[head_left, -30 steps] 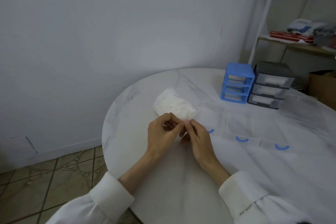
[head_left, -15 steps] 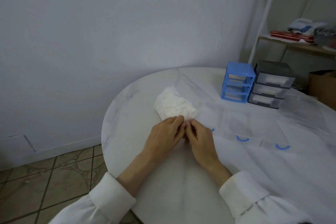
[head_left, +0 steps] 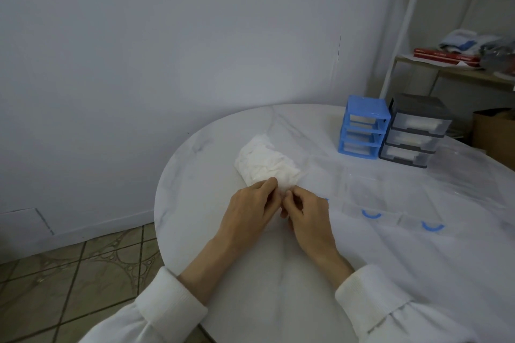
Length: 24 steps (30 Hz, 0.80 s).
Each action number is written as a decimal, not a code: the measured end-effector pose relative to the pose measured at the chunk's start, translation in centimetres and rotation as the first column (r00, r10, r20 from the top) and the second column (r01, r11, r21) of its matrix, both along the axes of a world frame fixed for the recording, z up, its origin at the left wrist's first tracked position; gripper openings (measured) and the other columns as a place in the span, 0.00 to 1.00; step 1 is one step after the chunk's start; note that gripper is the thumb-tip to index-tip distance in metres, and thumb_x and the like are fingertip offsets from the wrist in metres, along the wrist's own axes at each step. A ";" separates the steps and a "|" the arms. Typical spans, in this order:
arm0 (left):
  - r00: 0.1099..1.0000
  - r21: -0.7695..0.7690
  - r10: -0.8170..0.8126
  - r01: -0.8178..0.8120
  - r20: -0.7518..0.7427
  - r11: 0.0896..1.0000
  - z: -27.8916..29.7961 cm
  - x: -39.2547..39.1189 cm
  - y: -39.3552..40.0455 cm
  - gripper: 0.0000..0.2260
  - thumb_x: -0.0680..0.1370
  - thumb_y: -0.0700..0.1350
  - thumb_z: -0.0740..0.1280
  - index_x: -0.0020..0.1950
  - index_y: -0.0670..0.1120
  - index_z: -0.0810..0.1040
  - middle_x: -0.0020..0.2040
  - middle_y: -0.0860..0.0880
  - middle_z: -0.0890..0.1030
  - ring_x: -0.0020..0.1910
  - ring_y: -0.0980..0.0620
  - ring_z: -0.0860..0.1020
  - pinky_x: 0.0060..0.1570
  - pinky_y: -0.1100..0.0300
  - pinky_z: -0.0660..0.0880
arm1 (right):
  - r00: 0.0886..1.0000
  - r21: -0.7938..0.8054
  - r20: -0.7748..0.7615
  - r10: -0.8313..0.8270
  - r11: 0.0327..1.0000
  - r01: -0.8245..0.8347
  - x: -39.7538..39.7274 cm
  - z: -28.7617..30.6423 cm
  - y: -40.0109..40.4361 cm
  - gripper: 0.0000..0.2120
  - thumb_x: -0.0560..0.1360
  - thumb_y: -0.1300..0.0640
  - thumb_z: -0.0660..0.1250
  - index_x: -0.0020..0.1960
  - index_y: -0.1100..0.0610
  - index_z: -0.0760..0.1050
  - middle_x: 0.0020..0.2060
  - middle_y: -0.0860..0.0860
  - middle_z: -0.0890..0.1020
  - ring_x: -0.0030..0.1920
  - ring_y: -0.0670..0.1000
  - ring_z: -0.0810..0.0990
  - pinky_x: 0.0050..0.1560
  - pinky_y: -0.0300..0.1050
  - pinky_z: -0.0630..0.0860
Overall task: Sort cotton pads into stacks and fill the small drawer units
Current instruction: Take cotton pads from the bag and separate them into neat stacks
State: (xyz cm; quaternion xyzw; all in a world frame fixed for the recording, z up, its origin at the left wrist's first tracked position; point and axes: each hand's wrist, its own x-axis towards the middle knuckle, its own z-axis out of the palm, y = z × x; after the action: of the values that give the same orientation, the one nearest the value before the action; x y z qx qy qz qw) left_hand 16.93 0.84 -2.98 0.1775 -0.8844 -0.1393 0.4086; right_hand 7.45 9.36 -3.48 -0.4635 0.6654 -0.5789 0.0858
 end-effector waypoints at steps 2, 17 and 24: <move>1.000 0.008 0.000 0.000 -0.014 1.000 -0.1 0.0 -0.1 0.10 0.76 0.48 0.55 0.35 0.49 0.60 0.25 0.59 0.60 0.25 0.59 0.65 0.25 0.70 0.58 | 1.000 0.011 0.001 -0.005 1.000 0.005 0.0 0.1 0.0 0.14 0.78 0.61 0.61 0.34 0.60 0.73 0.26 0.46 0.75 0.28 0.41 0.74 0.33 0.32 0.70; 0.963 0.099 0.141 -0.121 -0.230 0.988 0.5 0.7 -1.1 0.12 0.79 0.48 0.56 0.36 0.48 0.62 0.26 0.57 0.61 0.24 0.56 0.61 0.25 0.66 0.59 | 0.996 0.160 0.039 -0.079 0.984 0.072 0.3 0.8 0.4 0.13 0.74 0.64 0.63 0.33 0.70 0.74 0.29 0.60 0.76 0.30 0.48 0.69 0.31 0.32 0.66; 0.872 0.089 0.298 -0.286 -0.389 0.954 1.1 1.5 -1.8 0.14 0.80 0.47 0.59 0.34 0.46 0.65 0.25 0.55 0.64 0.22 0.57 0.62 0.24 0.66 0.59 | 0.992 0.204 0.036 -0.124 0.972 0.114 0.3 0.5 0.3 0.15 0.74 0.61 0.63 0.30 0.68 0.70 0.31 0.64 0.77 0.29 0.48 0.67 0.31 0.39 0.64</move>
State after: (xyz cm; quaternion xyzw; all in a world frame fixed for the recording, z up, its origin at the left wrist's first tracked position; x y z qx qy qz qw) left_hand 18.47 -0.96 -1.92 0.2825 -0.7438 -0.1218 0.5934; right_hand 7.71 9.68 -2.97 -0.3976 0.7447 -0.5238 0.1136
